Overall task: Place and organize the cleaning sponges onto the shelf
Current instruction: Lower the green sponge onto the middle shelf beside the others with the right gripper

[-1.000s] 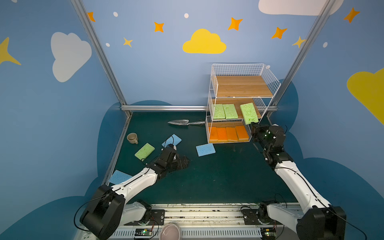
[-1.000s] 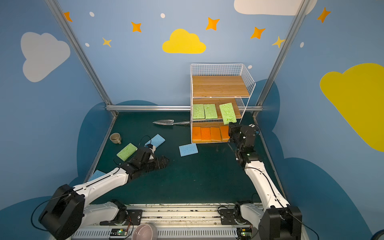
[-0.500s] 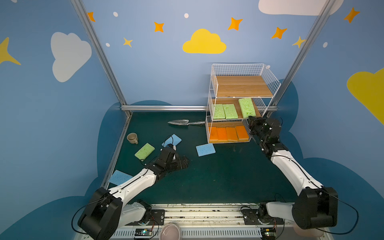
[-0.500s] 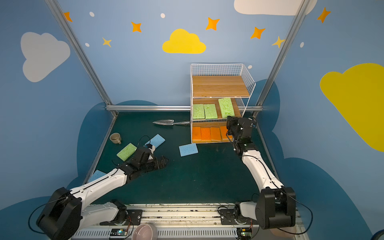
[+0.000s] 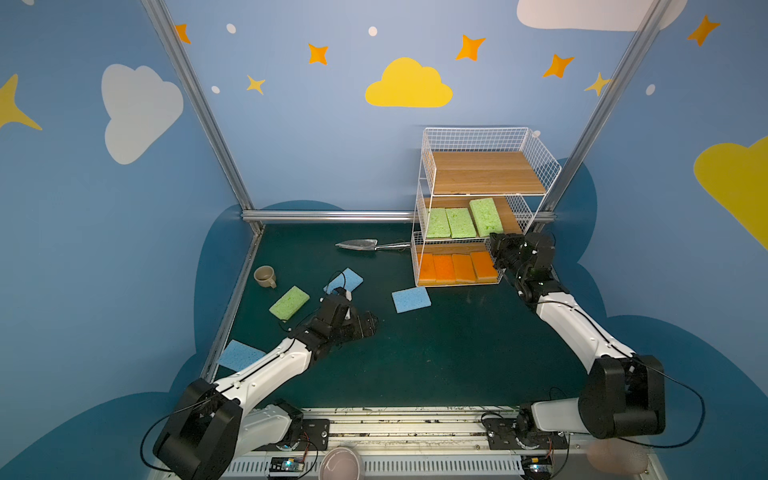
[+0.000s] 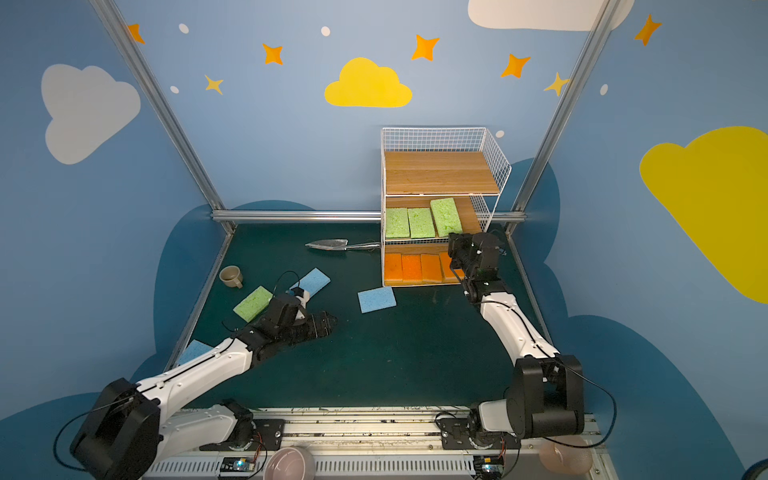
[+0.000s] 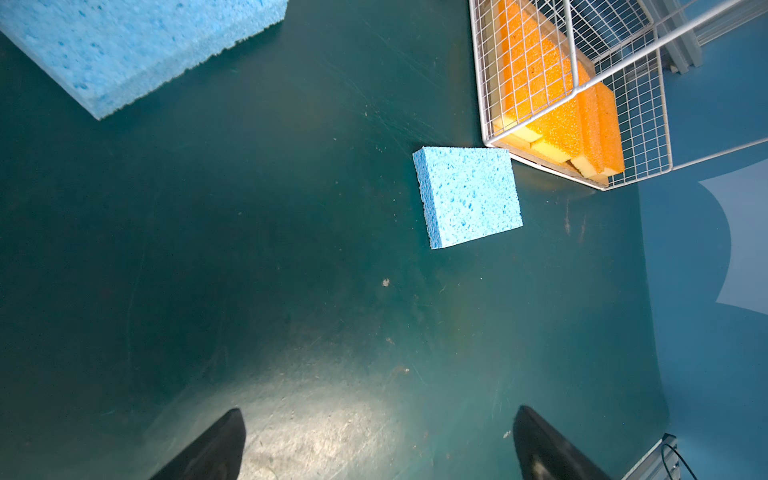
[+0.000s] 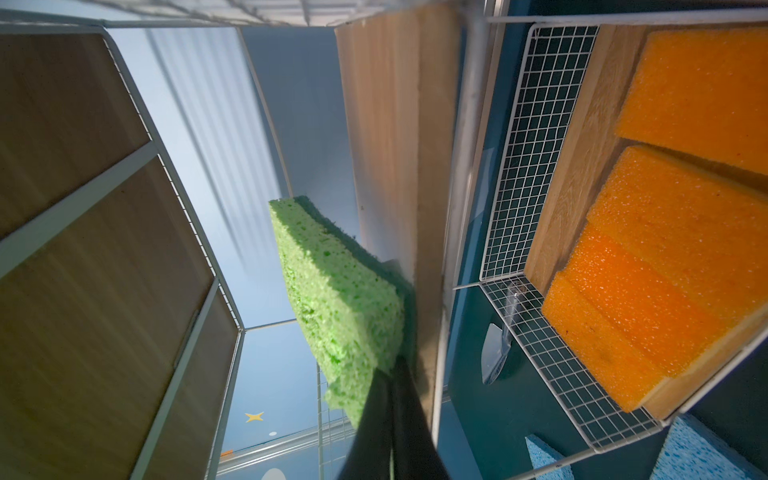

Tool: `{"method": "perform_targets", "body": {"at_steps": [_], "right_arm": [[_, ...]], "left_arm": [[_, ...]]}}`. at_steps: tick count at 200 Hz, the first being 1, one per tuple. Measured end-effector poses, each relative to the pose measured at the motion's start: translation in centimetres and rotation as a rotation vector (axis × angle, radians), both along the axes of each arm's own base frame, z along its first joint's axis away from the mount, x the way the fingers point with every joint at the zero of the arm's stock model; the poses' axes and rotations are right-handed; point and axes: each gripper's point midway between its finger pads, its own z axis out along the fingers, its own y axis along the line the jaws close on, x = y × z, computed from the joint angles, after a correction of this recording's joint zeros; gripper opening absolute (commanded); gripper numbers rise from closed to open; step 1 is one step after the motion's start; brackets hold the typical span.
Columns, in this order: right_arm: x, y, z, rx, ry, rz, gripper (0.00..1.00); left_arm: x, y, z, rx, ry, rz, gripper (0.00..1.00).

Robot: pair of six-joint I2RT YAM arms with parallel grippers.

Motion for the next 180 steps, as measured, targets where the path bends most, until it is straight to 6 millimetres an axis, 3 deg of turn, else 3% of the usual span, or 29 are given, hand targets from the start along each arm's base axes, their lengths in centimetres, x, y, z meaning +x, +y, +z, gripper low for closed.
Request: {"method": "perform_targets", "body": {"at_steps": [12, 39, 57, 134, 180], "right_arm": [[0.0, 0.1, 0.0, 0.002, -0.001, 0.008, 0.03], [-0.1, 0.3, 0.1, 0.004, -0.002, 0.016, 0.22], [0.0, 0.3, 0.2, 0.003, -0.007, 0.019, 0.26], [0.0, 0.4, 0.6, 0.004, -0.014, 0.025, 0.05], [0.0, 0.3, 0.7, 0.005, -0.019, 0.021, 0.01]], "left_arm": [[0.0, 0.0, 0.0, 0.000, 0.000, 0.000, 1.00], [-0.1, 0.0, -0.1, 0.000, 0.002, 0.000, 0.99], [-0.3, 0.1, -0.2, -0.002, 0.002, -0.002, 1.00], [-1.0, 0.5, -0.5, -0.003, 0.002, -0.002, 1.00], [-1.0, 0.5, -0.5, -0.003, 0.003, -0.002, 0.99]]}}
